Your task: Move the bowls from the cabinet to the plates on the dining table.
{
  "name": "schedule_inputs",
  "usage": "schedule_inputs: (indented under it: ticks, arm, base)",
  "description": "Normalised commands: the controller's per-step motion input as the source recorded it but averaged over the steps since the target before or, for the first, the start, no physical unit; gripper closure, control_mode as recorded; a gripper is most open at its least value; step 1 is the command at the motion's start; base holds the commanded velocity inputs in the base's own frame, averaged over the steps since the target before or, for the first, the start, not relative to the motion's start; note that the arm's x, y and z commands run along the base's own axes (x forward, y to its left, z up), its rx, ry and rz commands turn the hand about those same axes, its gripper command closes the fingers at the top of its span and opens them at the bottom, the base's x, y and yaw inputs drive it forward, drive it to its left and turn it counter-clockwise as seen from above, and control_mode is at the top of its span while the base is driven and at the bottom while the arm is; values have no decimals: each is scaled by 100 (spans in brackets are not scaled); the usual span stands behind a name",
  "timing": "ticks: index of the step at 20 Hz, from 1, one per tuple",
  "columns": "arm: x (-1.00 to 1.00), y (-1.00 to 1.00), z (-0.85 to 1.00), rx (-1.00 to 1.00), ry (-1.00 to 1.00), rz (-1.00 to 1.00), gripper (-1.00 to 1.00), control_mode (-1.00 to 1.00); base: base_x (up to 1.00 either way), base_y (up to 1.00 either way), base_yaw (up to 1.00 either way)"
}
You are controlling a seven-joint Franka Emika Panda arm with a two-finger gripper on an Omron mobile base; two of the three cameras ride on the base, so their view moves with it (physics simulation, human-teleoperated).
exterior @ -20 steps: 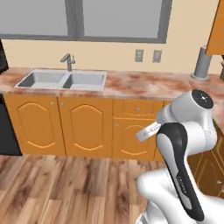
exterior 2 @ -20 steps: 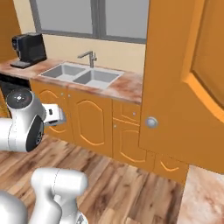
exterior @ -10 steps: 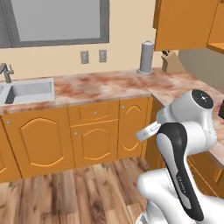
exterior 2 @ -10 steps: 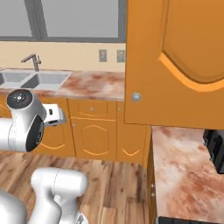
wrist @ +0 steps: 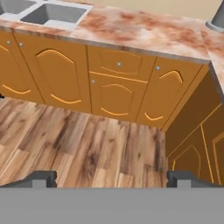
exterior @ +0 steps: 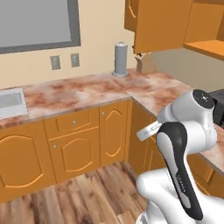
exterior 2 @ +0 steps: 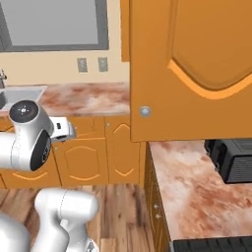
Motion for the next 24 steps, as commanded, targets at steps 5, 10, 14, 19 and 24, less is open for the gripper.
schedule_inputs:
  ticks: [5,10,14,19,24]
  arm:
    - [0,0,0,0,0,0,-100,100]
    - [0,0,0,0,0,0,-100,100]
    - [0,0,0,0,0,0,-100,100]
    - [0,0,0,0,0,0,-100,100]
    - [0,0,0,0,0,0,-100,100]
  base:
    - [58,40,-26]
    - [17,23,-43]
    - [0,17,-64]
    - [0,26,-64]
    - [12,40,-51]
